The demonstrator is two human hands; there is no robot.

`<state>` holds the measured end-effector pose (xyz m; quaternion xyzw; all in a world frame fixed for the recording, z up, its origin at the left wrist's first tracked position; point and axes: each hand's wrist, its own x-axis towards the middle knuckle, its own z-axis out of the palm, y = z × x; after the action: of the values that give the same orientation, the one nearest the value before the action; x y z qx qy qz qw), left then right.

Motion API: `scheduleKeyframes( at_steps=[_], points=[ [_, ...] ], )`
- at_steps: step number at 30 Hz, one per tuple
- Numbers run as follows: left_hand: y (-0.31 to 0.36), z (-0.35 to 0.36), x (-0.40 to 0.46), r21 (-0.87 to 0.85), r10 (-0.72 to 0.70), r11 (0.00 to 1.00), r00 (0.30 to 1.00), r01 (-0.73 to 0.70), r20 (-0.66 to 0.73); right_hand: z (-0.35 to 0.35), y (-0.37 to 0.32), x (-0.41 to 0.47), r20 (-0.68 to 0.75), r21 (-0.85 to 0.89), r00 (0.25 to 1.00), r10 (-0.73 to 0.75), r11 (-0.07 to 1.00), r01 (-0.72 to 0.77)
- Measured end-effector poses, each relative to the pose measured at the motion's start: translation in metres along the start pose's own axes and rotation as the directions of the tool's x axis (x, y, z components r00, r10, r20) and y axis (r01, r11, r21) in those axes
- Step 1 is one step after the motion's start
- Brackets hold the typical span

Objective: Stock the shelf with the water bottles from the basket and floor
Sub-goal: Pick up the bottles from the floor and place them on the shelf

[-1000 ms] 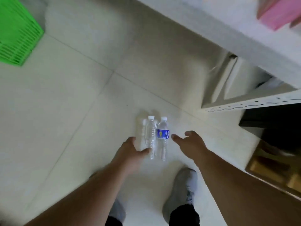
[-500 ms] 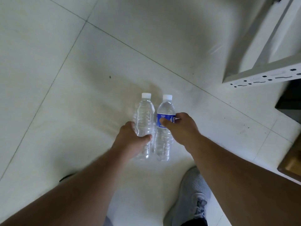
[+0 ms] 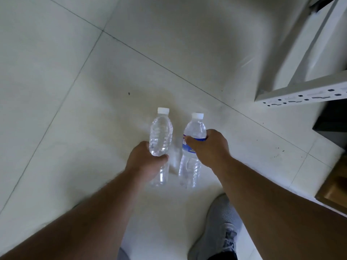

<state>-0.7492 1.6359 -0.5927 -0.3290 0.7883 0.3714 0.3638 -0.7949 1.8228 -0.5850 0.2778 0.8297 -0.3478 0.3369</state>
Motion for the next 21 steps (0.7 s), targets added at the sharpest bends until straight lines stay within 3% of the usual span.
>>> scheduleKeyframes(
  at_steps=[5, 11, 15, 21],
  points=[
    [0.025, -0.071, -0.062, -0.087, 0.082, 0.992, 0.995, -0.087, -0.060, -0.044, -0.063, -0.063, -0.019, 0.065, 0.992, -0.127, 0.990, 0.128],
    [0.092, -0.226, -0.203, -0.241, 0.239, 0.934, 0.962, -0.265, -0.131, -0.141, -0.226, -0.192, 0.000, 0.070, 0.937, -0.350, 0.935, 0.349],
    [0.143, -0.349, -0.323, -0.337, 0.293, 0.870, 0.927, -0.359, -0.233, -0.220, -0.354, -0.319, -0.022, 0.064, 0.853, -0.521, 0.851, 0.522],
    [0.193, -0.523, -0.515, -0.356, 0.426, 0.725, 0.791, -0.589, -0.440, -0.308, -0.507, -0.540, -0.076, 0.087, 0.661, -0.746, 0.656, 0.750]
  ],
)
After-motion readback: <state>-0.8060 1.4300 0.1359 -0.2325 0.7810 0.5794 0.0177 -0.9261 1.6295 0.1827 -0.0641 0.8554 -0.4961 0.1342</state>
